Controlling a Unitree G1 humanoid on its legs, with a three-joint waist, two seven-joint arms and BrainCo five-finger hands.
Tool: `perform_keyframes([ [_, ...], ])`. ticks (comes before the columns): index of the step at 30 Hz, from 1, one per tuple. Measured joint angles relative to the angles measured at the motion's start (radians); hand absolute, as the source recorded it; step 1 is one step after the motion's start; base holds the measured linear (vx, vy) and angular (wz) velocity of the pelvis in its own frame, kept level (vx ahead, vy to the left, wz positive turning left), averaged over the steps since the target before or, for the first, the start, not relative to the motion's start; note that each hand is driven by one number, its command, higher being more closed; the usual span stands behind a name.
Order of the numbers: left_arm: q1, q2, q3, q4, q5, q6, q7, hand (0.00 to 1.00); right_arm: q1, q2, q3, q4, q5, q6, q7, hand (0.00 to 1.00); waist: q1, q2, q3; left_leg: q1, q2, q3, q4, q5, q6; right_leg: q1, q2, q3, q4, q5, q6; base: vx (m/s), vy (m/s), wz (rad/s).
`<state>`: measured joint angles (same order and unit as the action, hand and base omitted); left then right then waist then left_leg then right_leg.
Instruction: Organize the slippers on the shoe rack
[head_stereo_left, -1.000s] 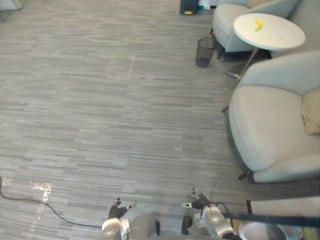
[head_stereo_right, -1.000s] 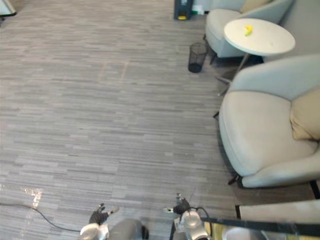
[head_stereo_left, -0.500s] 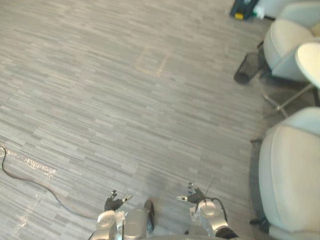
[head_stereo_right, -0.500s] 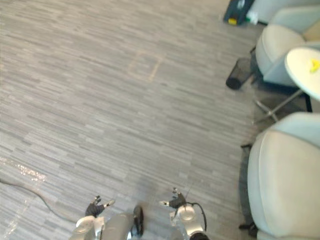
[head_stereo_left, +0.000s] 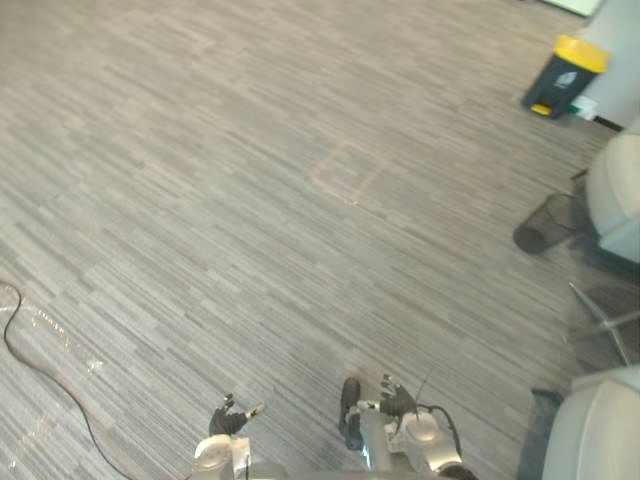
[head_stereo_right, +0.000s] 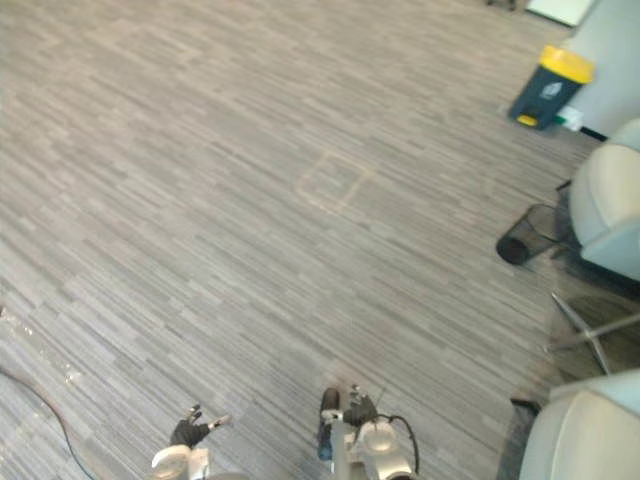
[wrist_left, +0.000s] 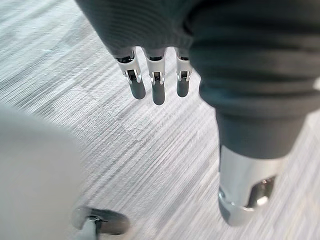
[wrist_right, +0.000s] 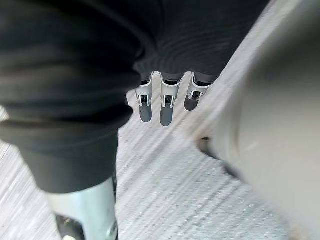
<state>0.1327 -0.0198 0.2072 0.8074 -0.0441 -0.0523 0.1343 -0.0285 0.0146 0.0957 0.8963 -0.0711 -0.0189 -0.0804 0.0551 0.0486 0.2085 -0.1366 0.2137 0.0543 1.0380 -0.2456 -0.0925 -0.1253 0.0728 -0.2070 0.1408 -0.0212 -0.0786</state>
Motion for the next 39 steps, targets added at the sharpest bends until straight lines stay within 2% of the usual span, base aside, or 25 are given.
perform_keyframes([
  [3,-0.012,0.017,-0.005,-0.045,0.001,-0.008,-0.001,0.0,-0.01,0.033,-0.001,-0.009,0.004,0.002,-0.005,0.0,0.019,-0.05,0.016,-0.137,-0.006,0.09,-0.068,-0.081,0.03,0.146,-0.023,0.037,-0.064,-0.037,0.009,0.45,-0.066,-0.26],
  [5,-0.022,0.024,-0.008,-0.057,0.0,-0.011,-0.001,0.0,-0.038,0.027,-0.009,-0.007,0.004,0.001,-0.009,0.0,0.039,-0.062,0.022,-0.203,-0.04,0.13,-0.353,-0.074,0.034,0.203,-0.057,0.064,-0.103,-0.059,0.036,0.52,0.084,-0.42],
  [7,-0.033,0.024,-0.008,-0.059,-0.001,-0.013,-0.001,0.0,-0.048,0.016,-0.017,0.0,0.003,0.001,-0.013,0.0,0.052,-0.059,0.031,-0.228,-0.071,0.127,-0.576,0.009,0.041,0.252,-0.083,0.067,-0.133,-0.083,0.064,0.46,0.183,-0.1],
  [8,-0.034,0.021,-0.008,-0.06,-0.004,-0.016,-0.001,0.0,-0.051,0.01,-0.016,0.024,0.003,0.0,-0.017,0.0,0.059,-0.063,0.032,-0.22,-0.086,0.127,-0.713,0.139,0.042,0.292,-0.097,0.065,-0.143,-0.116,0.093,0.61,0.282,0.13],
  [9,-0.038,0.025,-0.007,-0.059,-0.01,-0.022,0.0,0.0,-0.056,0.016,-0.014,0.055,0.003,0.001,-0.018,0.0,0.076,-0.09,0.031,-0.196,-0.123,0.136,-0.714,0.222,0.094,0.329,-0.128,0.063,-0.143,-0.156,0.115,0.62,0.283,0.2],
  [11,-0.049,0.039,-0.008,-0.053,-0.01,-0.022,-0.001,0.0,-0.053,0.029,-0.014,0.065,0.003,0.001,-0.018,0.0,0.075,-0.115,0.026,-0.208,-0.147,0.134,-0.667,0.171,0.11,0.339,-0.153,0.047,-0.124,-0.15,0.118,0.54,0.215,0.24],
  [13,-0.051,0.043,-0.007,-0.047,-0.01,-0.022,-0.001,0.0,-0.054,0.031,-0.015,0.064,0.003,0.001,-0.017,0.0,0.081,-0.112,0.025,-0.202,-0.149,0.128,-0.605,0.109,0.134,0.313,-0.161,0.049,-0.005,-0.153,0.129,0.51,0.207,0.12],
  [14,-0.053,0.045,-0.012,-0.029,-0.009,-0.019,-0.001,0.0,-0.051,0.033,-0.017,0.064,0.003,0.0,-0.016,0.0,0.075,-0.112,0.025,-0.154,-0.153,0.125,-0.6,0.053,0.141,0.244,-0.182,0.054,0.222,-0.153,0.164,0.46,0.233,0.09],
  [15,-0.053,0.056,-0.028,-0.014,-0.008,-0.014,-0.001,0.0,-0.047,0.032,-0.017,0.064,0.003,0.0,-0.016,0.0,0.072,-0.113,0.027,-0.094,-0.164,0.12,-0.613,0.02,0.143,0.155,-0.212,0.059,0.47,-0.105,0.209,0.56,0.269,0.09],
  [16,-0.053,0.062,-0.034,-0.01,-0.006,-0.01,-0.001,0.0,-0.046,0.032,-0.017,0.064,0.003,0.0,-0.015,0.0,0.072,-0.113,0.027,-0.073,-0.169,0.119,-0.619,0.013,0.144,0.134,-0.219,0.059,0.533,-0.103,0.212,0.49,0.195,0.16],
  [18,-0.04,0.088,-0.06,0.009,0.003,0.0,0.0,0.0,-0.024,0.033,-0.016,0.06,0.003,-0.003,-0.008,0.0,0.039,-0.105,0.031,0.098,-0.188,0.1,-0.713,-0.016,0.158,0.004,-0.206,0.044,0.784,-0.141,0.176,0.51,0.131,0.23],
  [20,-0.042,0.089,-0.067,0.011,0.003,0.0,-0.001,0.0,-0.02,0.029,-0.016,0.053,0.003,-0.011,-0.008,0.0,0.013,-0.103,0.031,0.178,-0.189,0.088,-0.777,-0.024,0.165,-0.104,-0.173,0.007,0.747,-0.182,0.149,0.57,0.067,0.34],
  [22,-0.051,0.082,-0.069,0.035,0.003,0.002,-0.001,0.0,-0.023,0.019,-0.016,0.029,0.002,-0.012,-0.007,0.0,-0.003,-0.092,0.043,0.251,-0.185,0.08,-0.829,-0.025,0.166,-0.174,-0.139,-0.044,0.571,-0.198,0.126,0.53,0.041,0.28],
  [23,-0.054,0.08,-0.071,0.04,0.004,0.002,-0.002,0.0,-0.021,0.016,-0.016,0.021,0.003,-0.016,-0.008,0.0,-0.019,-0.092,0.044,0.301,-0.184,0.074,-0.869,-0.027,0.162,-0.19,-0.108,-0.079,0.313,-0.143,0.12,0.42,0.03,0.28],
  [24,-0.055,0.08,-0.072,0.04,0.004,0.002,-0.002,0.0,-0.021,0.016,-0.017,0.021,0.004,-0.017,-0.008,0.0,-0.02,-0.093,0.043,0.314,-0.185,0.073,-0.881,-0.029,0.158,-0.191,-0.103,-0.085,0.245,-0.122,0.121,0.66,0.002,0.46],
  [25,-0.06,0.082,-0.079,0.04,0.005,0.001,-0.003,0.0,-0.02,0.015,-0.017,0.024,0.003,-0.018,-0.007,0.0,-0.02,-0.106,0.044,0.368,-0.2,0.07,-0.919,-0.048,0.125,-0.202,-0.087,-0.095,0.054,-0.043,0.127,0.58,-0.041,0.45],
  [27,-0.041,0.089,-0.079,0.04,0.005,0.001,-0.003,0.0,-0.017,0.023,-0.014,0.026,0.001,-0.018,-0.007,0.0,-0.021,-0.138,0.034,0.43,-0.231,0.057,-0.933,-0.077,0.085,-0.224,-0.094,-0.075,0.013,-0.012,0.107,0.68,-0.077,0.58],
  [28,-0.037,0.084,-0.077,0.042,0.006,0.001,-0.003,0.0,0.0,0.02,-0.026,0.021,0.001,-0.019,-0.005,0.0,-0.042,-0.138,0.007,0.473,-0.215,0.0,-0.916,-0.098,0.073,-0.229,-0.072,-0.032,0.072,0.1,0.014,0.69,-0.132,0.74],
  [30,-0.027,0.077,-0.075,0.048,0.011,0.001,-0.003,0.0,0.003,0.025,-0.058,0.019,0.001,-0.017,-0.003,0.0,-0.049,-0.114,-0.014,0.456,-0.175,-0.032,-0.838,-0.101,0.068,-0.22,-0.054,-0.058,0.103,0.096,-0.007,0.72,-0.165,0.53],
  [31,-0.024,0.064,-0.067,0.048,0.021,0.0,-0.004,0.0,0.007,0.024,-0.067,0.016,0.001,-0.016,-0.002,0.0,-0.051,-0.081,-0.022,0.411,-0.136,-0.036,-0.711,-0.102,0.058,-0.191,-0.02,-0.082,0.101,0.066,-0.024,0.84,-0.191,-0.13],
  [32,-0.009,0.034,-0.03,0.046,0.023,0.002,-0.004,0.0,0.019,0.024,-0.058,-0.007,0.004,-0.008,-0.002,0.0,-0.05,-0.043,-0.02,0.291,-0.081,-0.024,-0.379,-0.013,-0.02,-0.119,0.044,-0.062,0.076,0.026,-0.047,0.69,-0.151,-0.28],
  [33,-0.004,0.032,-0.025,0.046,0.023,0.003,-0.003,0.0,0.023,0.026,-0.053,-0.015,0.004,-0.007,-0.002,0.0,-0.046,-0.037,-0.02,0.26,-0.067,-0.027,-0.304,0.011,-0.029,-0.101,0.055,-0.048,0.067,0.02,-0.054,0.57,-0.085,-0.61],
  [35,0.001,0.015,-0.001,0.009,0.022,0.009,-0.006,0.0,0.03,0.05,-0.053,-0.021,0.006,0.002,-0.003,0.0,-0.02,-0.036,-0.01,0.093,-0.002,0.025,0.037,-0.042,-0.012,0.032,0.101,0.018,0.021,-0.022,-0.077,0.68,-0.028,-0.82],
  [37,-0.003,0.018,0.0,-0.026,0.021,0.006,-0.006,0.0,0.031,0.053,-0.053,-0.015,0.006,0.004,-0.004,0.0,0.005,-0.05,-0.006,0.013,-0.001,0.049,0.053,-0.087,0.027,0.135,0.097,0.085,-0.018,-0.032,-0.082,0.71,0.029,-0.86],
  [39,-0.004,0.015,0.001,-0.057,0.014,-0.003,-0.006,0.0,0.004,0.053,-0.054,-0.014,0.007,0.004,-0.007,0.0,0.016,-0.067,0.001,-0.119,-0.034,0.042,-0.139,-0.125,0.04,0.227,0.053,0.155,-0.062,-0.043,-0.065,0.5,0.138,-0.88],
])
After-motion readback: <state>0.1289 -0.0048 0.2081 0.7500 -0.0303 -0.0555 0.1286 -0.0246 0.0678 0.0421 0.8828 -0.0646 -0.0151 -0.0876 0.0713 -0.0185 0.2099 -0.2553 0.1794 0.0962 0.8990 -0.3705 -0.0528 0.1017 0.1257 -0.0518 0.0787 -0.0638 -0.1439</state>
